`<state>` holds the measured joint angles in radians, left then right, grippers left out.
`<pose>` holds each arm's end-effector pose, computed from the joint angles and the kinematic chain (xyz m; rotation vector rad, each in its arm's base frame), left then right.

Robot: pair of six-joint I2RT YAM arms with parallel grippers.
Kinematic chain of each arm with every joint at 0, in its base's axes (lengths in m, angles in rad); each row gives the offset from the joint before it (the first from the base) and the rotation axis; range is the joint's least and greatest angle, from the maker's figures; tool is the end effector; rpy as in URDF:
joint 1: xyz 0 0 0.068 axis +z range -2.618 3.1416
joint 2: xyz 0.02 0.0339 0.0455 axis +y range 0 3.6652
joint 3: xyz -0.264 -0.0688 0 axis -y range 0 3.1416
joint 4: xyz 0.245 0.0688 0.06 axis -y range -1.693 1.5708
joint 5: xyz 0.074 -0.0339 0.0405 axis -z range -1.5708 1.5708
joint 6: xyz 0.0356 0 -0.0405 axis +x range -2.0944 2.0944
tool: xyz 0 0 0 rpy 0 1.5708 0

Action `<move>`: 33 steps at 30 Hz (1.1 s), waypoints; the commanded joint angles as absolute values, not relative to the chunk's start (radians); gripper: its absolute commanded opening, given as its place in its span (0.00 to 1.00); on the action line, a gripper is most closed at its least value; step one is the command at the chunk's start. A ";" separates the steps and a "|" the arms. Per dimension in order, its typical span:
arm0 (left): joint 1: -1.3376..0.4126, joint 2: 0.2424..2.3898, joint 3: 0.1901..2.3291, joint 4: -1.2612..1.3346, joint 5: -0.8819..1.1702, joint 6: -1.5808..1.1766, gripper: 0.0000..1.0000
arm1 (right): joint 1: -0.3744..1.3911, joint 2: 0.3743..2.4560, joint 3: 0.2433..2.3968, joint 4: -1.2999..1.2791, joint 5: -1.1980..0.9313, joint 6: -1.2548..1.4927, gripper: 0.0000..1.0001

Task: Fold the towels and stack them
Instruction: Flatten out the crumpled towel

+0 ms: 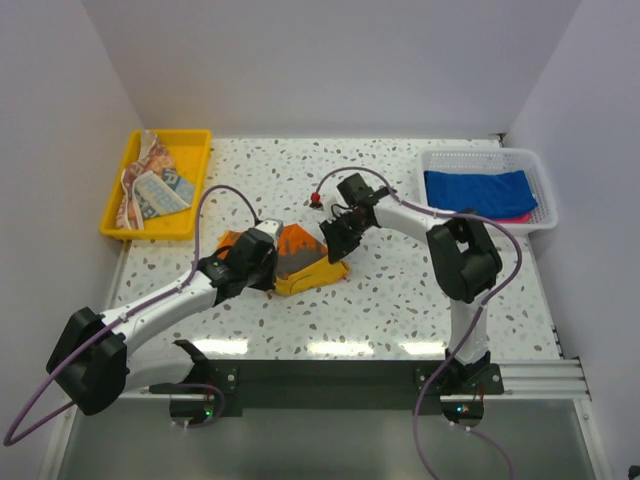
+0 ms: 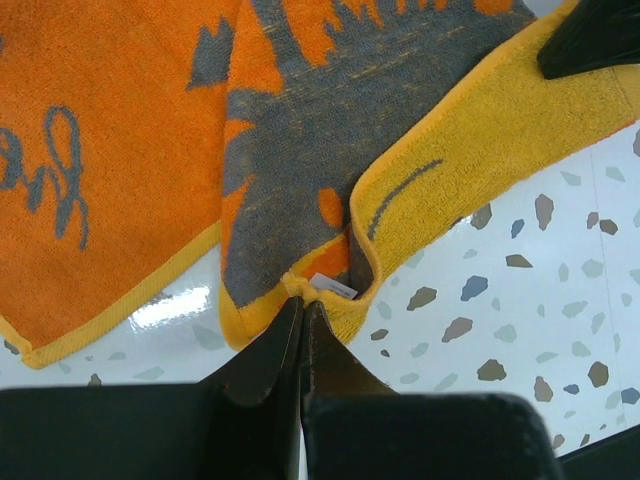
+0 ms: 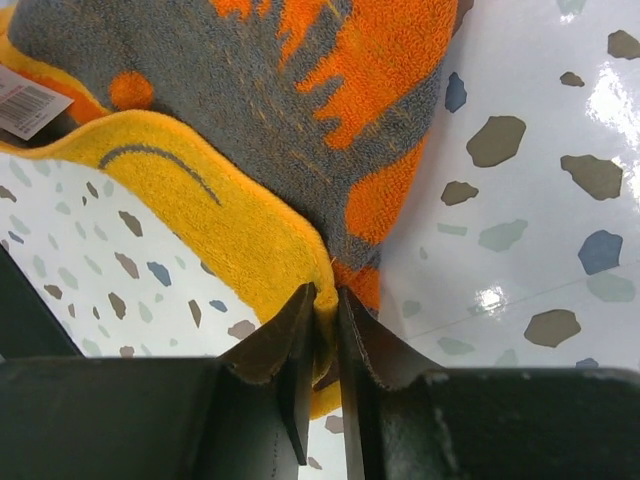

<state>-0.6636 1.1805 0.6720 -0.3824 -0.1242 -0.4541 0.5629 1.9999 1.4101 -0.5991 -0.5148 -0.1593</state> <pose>0.1851 -0.1391 0.2058 0.2052 2.4736 -0.3345 0.3340 0.2315 0.1697 -1.1062 2.5316 0.8185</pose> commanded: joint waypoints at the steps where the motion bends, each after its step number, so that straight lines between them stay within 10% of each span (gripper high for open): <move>1: -0.663 1.167 0.698 -0.362 -0.169 -0.459 0.00 | 0.566 1.908 1.457 -0.624 -0.496 -0.178 0.18; 33: -0.663 1.177 0.704 -0.368 -0.183 -0.465 0.00 | 0.584 1.953 1.431 -0.621 -0.353 -0.080 0.41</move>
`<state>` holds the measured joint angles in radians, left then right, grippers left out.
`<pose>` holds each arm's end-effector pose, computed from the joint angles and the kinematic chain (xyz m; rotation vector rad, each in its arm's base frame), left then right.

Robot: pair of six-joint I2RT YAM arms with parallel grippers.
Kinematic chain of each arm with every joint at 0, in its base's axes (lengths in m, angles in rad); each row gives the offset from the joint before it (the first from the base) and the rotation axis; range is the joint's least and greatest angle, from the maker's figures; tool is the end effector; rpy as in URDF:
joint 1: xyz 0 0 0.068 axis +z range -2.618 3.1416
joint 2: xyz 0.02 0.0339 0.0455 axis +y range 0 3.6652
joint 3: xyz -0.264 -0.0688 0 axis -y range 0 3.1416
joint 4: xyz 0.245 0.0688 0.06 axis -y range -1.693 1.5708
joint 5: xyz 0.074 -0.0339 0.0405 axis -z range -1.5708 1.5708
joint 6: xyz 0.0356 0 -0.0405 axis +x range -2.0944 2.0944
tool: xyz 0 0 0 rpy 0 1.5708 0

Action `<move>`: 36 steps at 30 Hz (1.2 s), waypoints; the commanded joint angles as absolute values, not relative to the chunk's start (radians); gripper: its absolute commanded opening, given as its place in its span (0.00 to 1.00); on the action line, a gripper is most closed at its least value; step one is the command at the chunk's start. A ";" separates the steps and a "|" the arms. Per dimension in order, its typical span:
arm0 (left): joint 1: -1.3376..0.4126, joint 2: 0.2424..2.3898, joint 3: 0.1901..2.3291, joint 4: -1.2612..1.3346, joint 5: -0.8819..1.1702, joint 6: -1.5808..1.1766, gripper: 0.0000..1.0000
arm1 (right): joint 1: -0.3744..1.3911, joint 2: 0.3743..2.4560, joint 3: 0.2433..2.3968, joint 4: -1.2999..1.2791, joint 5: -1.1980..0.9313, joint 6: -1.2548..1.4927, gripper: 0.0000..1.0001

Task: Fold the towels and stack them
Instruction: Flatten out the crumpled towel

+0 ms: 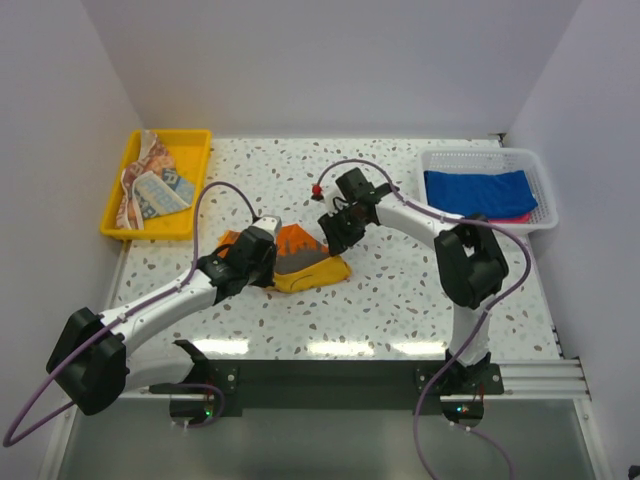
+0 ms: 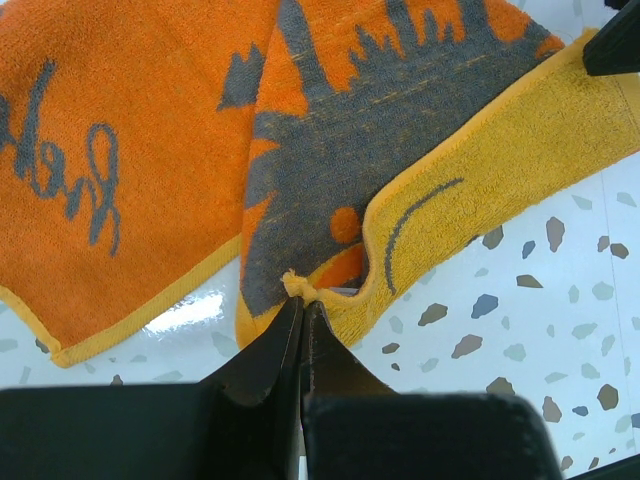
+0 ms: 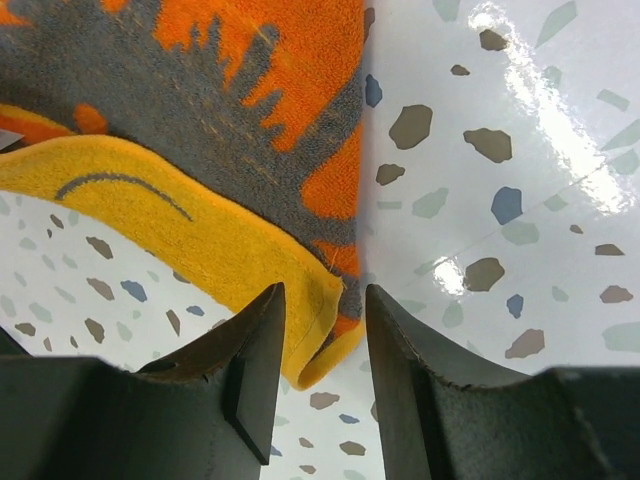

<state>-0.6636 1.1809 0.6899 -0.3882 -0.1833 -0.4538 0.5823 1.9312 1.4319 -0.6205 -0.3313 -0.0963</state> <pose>0.1880 -0.1387 0.2111 0.1757 2.4432 -0.2767 0.3309 0.2318 0.1990 -1.0049 2.5334 0.5922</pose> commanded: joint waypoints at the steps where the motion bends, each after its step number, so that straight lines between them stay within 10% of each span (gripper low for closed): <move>1: -0.663 1.175 0.704 -0.368 -0.181 -0.465 0.00 | 0.587 1.962 1.431 -0.623 -0.362 -0.080 0.41; 7: -0.663 1.172 0.704 -0.373 -0.183 -0.465 0.00 | 0.597 1.971 1.431 -0.632 -0.350 -0.078 0.40; 20: -0.663 1.170 0.699 -0.373 -0.196 -0.471 0.00 | 0.618 1.921 1.404 -0.617 -0.416 -0.094 0.00; 36: -0.655 1.178 1.168 -0.456 -0.564 -0.319 0.00 | 0.618 1.591 1.687 -0.618 0.067 -0.139 0.00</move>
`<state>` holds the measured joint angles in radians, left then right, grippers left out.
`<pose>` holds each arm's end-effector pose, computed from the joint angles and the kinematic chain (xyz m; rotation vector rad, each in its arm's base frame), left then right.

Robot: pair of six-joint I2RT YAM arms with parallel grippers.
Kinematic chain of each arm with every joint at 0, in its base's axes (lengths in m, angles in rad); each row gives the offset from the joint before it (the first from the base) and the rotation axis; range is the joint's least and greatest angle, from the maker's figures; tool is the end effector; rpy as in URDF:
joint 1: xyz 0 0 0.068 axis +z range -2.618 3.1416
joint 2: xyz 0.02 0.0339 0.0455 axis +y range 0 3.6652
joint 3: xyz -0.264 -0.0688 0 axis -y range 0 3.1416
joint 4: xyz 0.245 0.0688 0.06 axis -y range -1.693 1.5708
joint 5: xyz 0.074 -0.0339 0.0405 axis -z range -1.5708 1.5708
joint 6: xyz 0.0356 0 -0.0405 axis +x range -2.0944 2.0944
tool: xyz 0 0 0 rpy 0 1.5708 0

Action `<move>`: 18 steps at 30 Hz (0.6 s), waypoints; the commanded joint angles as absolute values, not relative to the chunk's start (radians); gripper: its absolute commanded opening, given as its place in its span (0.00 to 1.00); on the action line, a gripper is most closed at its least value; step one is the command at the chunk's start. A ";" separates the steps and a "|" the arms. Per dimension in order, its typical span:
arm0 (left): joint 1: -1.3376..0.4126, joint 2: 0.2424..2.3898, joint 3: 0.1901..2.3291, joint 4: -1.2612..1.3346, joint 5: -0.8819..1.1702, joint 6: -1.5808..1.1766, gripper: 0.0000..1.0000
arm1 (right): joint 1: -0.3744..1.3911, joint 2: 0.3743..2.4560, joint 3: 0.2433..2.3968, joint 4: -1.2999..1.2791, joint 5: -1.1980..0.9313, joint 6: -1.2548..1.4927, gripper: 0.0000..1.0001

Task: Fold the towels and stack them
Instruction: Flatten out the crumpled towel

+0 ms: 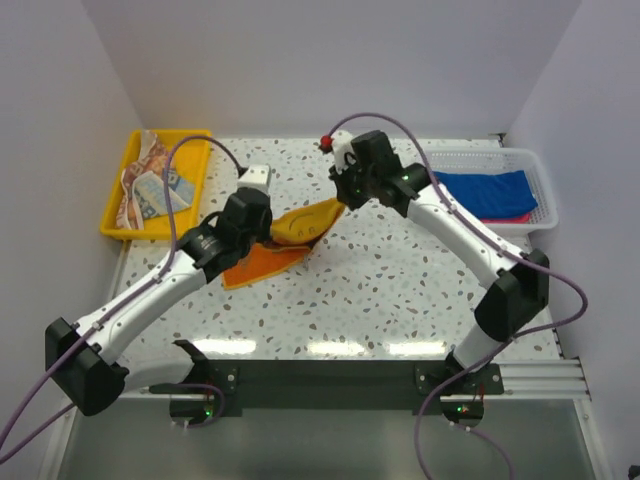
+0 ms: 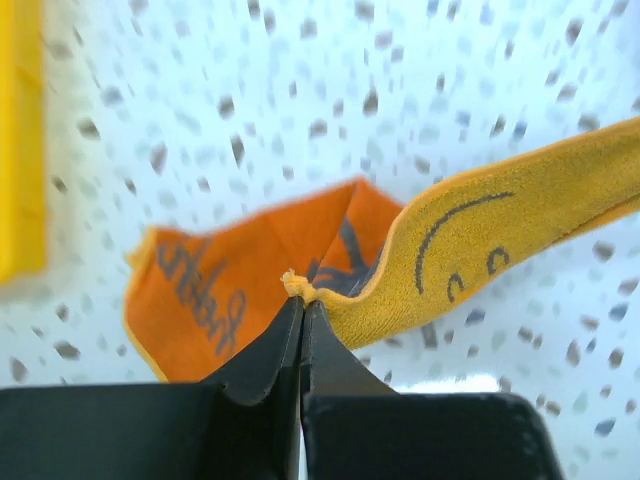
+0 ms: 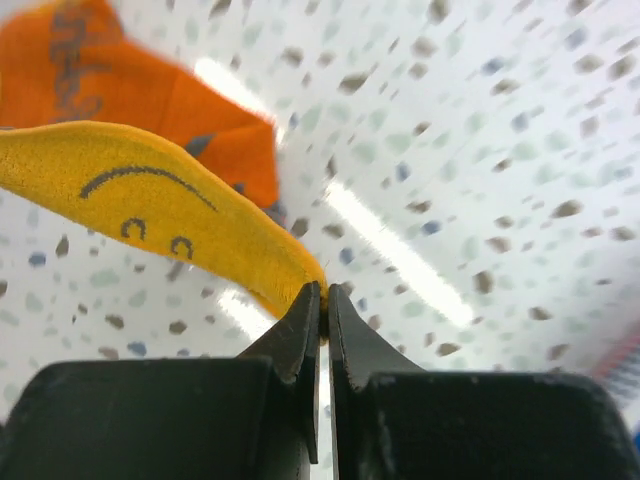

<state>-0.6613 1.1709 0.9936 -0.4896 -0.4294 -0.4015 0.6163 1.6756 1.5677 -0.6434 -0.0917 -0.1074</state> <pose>0.2084 -0.1434 0.3067 0.0530 2.1701 -0.1252 0.3063 0.2209 0.3346 -0.8741 2.1773 0.3606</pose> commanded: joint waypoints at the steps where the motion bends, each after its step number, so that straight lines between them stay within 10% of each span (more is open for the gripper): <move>1: -0.655 1.195 1.210 -0.451 -0.581 -0.299 0.00 | 0.617 1.583 1.712 -0.615 0.092 -0.147 0.00; 18: -0.657 1.048 1.664 -0.342 -0.272 0.026 0.00 | 0.617 1.269 1.912 -0.583 -0.043 -0.270 0.00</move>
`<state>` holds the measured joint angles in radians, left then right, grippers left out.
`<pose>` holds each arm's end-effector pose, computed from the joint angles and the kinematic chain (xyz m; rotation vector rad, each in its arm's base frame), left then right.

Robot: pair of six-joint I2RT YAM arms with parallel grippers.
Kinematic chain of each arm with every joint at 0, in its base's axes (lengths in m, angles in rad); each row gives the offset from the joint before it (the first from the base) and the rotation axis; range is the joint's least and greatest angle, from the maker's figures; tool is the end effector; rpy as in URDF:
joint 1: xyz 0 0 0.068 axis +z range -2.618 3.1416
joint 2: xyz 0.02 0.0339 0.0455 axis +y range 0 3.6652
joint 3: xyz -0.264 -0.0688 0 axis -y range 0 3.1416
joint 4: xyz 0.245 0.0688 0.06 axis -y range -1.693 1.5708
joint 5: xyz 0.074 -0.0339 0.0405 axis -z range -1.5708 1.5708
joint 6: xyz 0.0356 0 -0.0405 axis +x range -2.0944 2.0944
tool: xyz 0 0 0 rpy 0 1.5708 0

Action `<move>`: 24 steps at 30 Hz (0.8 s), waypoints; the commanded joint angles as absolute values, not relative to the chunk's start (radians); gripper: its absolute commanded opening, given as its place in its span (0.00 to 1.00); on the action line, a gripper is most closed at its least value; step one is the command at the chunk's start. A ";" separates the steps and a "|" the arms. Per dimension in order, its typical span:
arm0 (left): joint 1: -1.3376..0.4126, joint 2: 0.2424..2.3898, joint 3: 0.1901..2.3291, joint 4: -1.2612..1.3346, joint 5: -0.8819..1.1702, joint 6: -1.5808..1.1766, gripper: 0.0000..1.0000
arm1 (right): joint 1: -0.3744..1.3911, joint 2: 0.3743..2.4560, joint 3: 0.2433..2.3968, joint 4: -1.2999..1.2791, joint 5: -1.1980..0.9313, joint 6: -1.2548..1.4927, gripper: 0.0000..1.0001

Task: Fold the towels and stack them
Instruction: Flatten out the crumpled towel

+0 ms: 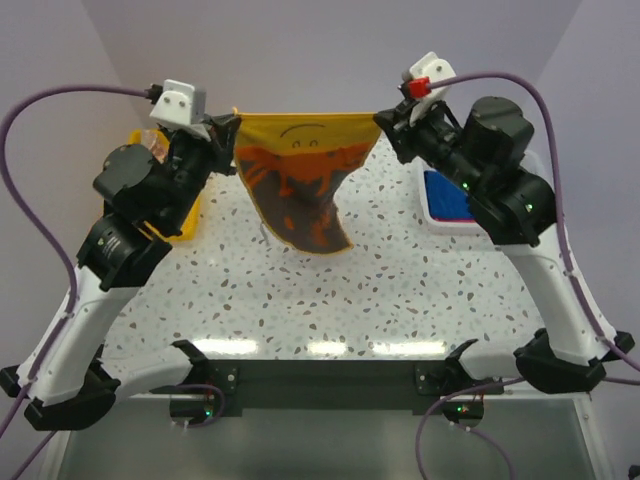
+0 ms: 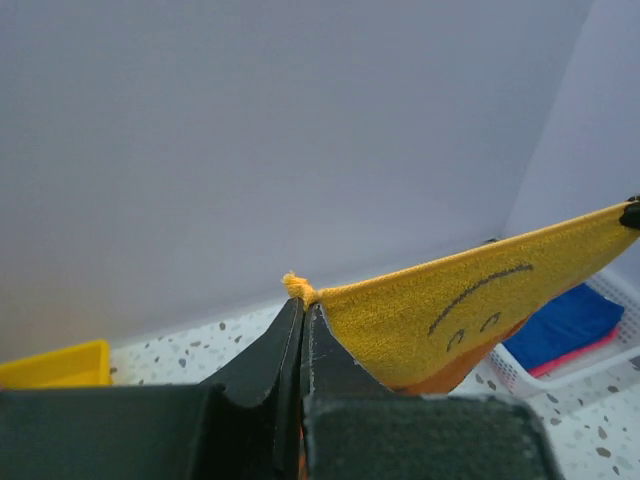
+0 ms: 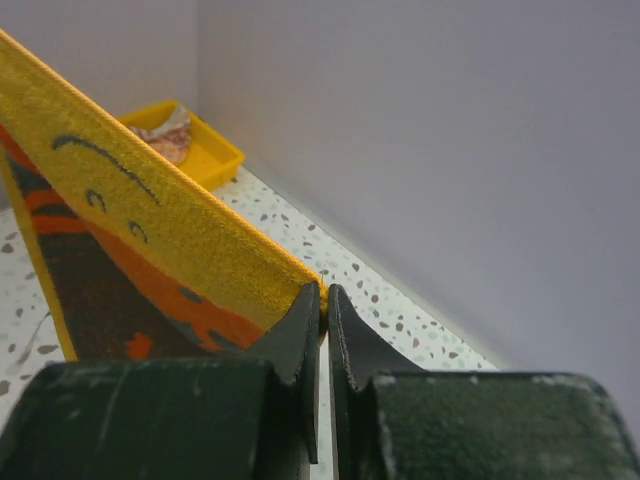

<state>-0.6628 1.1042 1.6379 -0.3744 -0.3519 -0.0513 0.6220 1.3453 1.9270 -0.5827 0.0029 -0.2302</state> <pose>0.1555 -0.1058 0.5426 0.1429 1.4229 -0.3410 0.1970 0.1411 0.5555 -0.6509 1.4396 0.3050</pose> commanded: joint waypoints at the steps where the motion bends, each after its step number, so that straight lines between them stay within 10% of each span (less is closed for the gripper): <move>1: -0.657 1.019 1.660 -0.344 -0.232 0.026 0.00 | 0.618 1.246 1.896 -0.581 -0.054 -0.270 0.00; 13: -0.657 0.957 1.632 -0.465 -0.199 -0.052 0.00 | 0.618 1.141 1.865 -0.719 -0.057 -0.258 0.00; 24: -0.621 1.360 1.678 -0.394 -0.512 -0.055 0.00 | 0.528 1.507 1.887 -0.583 0.252 -0.281 0.00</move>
<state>-0.6533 1.2453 1.6299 -0.4469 -0.3901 -0.0818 0.6041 1.3952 1.8515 -0.6430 0.1246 -0.2600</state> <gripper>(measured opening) 0.019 0.028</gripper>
